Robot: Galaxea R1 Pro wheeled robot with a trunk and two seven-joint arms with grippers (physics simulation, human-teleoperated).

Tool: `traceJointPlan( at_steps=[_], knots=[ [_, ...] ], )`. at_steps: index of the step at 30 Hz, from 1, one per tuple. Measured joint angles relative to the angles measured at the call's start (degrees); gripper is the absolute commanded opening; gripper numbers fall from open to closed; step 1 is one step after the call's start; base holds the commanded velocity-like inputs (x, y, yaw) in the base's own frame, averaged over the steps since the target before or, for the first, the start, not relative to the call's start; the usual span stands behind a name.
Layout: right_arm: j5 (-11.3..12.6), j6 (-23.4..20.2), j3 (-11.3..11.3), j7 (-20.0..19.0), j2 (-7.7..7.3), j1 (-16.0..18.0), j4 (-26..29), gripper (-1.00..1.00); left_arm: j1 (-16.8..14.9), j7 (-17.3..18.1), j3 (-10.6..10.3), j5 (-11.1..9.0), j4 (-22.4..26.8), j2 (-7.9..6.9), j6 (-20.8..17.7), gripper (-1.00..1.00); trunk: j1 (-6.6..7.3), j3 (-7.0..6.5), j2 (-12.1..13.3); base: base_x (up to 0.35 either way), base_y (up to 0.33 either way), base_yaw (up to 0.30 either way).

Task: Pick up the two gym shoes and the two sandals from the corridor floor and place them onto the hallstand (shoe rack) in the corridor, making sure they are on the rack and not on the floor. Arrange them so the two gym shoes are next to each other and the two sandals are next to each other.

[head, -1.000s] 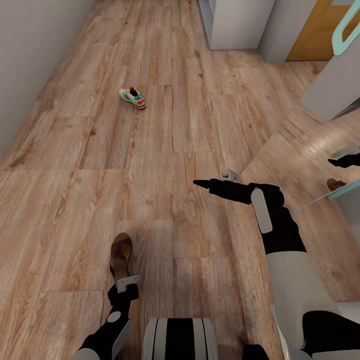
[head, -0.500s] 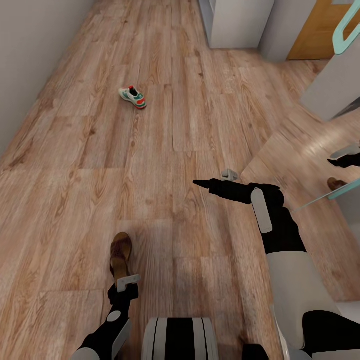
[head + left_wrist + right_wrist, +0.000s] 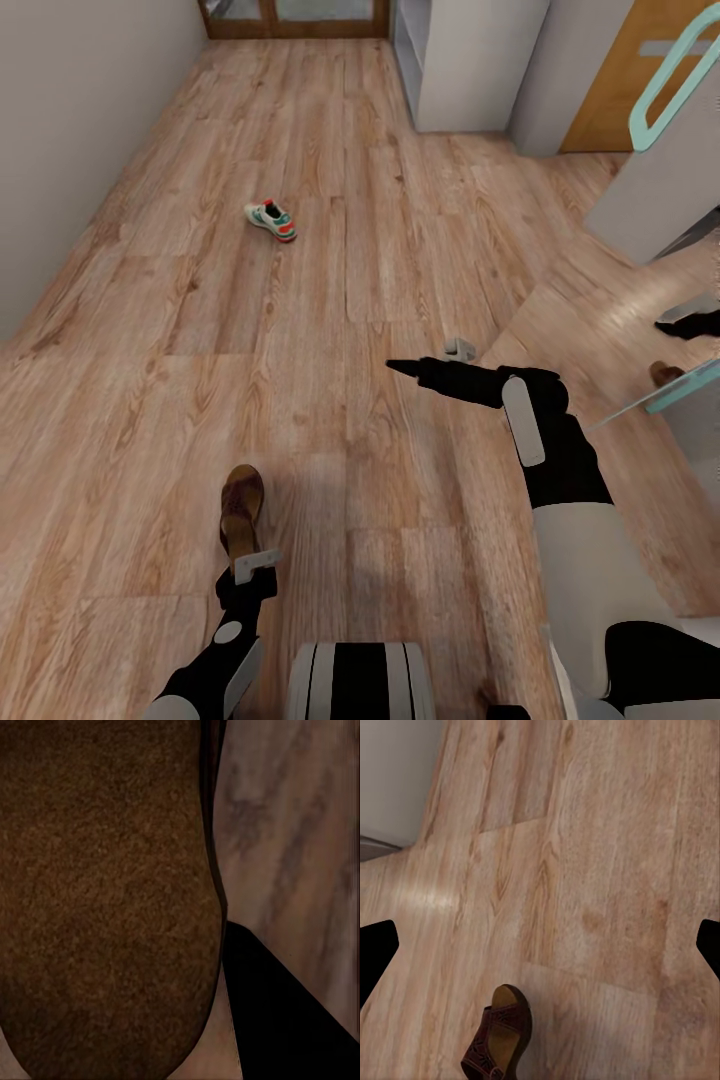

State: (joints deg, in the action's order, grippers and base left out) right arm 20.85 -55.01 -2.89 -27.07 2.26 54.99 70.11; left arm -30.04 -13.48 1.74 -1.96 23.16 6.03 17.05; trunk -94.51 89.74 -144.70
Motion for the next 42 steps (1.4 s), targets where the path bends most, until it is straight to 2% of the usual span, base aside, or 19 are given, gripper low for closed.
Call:
traceJointPlan(
  at_steps=[23, 28, 29, 32, 35, 36, 37, 40, 41, 42],
  knots=[
    [-0.15, -0.07, 0.43, -0.09, -0.03, -0.15, -0.12, 1.00, 0.26, 0.10, -0.11, 0.06, 0.00, -0.14, -0.21, -1.00, 0.59, -5.10, 0.31, 0.000, 0.000, 0.000],
    [-0.20, -0.07, 0.44, -0.09, -0.04, -0.24, -0.13, 1.00, 0.20, 0.11, 0.00, 0.02, 0.00, -1.05, -0.32, -1.00, 0.72, -6.21, 0.38, 0.000, 0.000, 0.000],
    [-0.18, 0.08, 0.57, -0.28, 0.04, -1.27, 0.03, 1.00, 0.25, 0.08, 0.17, -0.04, 0.00, -1.92, -0.52, -1.00, 0.74, -6.43, 0.39, 0.000, 0.000, 0.000],
    [-0.32, 1.75, 0.79, -0.38, 0.10, -3.99, -0.07, 1.00, 0.44, 0.10, 0.05, 0.05, -0.04, -2.17, -0.58, -1.00, 0.82, -7.09, 0.43, 0.000, 0.000, 0.000],
    [-0.65, 7.95, 1.12, -0.59, 0.13, -7.78, -0.44, 1.00, 0.72, 0.09, 0.08, 0.05, -0.07, -2.35, -0.56, -1.00, 0.90, -7.76, 0.47, 0.000, 0.000, 0.000],
    [-0.98, 11.57, 1.84, -0.79, 0.16, -9.93, -0.70, 1.00, 0.79, 0.05, 0.14, -0.01, -0.06, -2.63, -0.56, -1.00, 0.92, -7.97, 0.48, 0.000, 0.000, 0.000],
    [-0.94, 12.58, 2.30, -0.88, 0.18, -10.74, -0.81, 1.00, 0.83, 0.05, 0.10, 0.00, -0.05, -2.77, -0.57, -1.00, 0.95, -8.20, 0.50, 0.000, 0.000, 0.000],
    [-1.24, 15.22, 5.58, -0.85, 0.16, -13.15, -1.51, 1.00, 0.91, 0.00, 0.16, -0.14, -0.07, -3.38, -0.59, -1.00, 1.03, -8.86, 0.54, 0.000, 0.000, 0.000],
    [-1.92, 16.36, 7.66, -0.82, 0.16, -14.18, -2.10, 1.00, 0.93, -0.02, 0.20, -0.25, -0.08, -3.65, -0.63, -1.00, 1.05, -9.08, 0.55, 0.000, 0.000, 0.000],
    [-2.40, 17.11, 8.71, -0.80, 0.15, -14.73, -2.49, 1.00, 0.94, -0.03, 0.17, -0.28, -0.08, -3.76, -0.65, -1.00, 1.08, -9.31, 0.56, 0.000, 0.000, 0.000]
  ],
)
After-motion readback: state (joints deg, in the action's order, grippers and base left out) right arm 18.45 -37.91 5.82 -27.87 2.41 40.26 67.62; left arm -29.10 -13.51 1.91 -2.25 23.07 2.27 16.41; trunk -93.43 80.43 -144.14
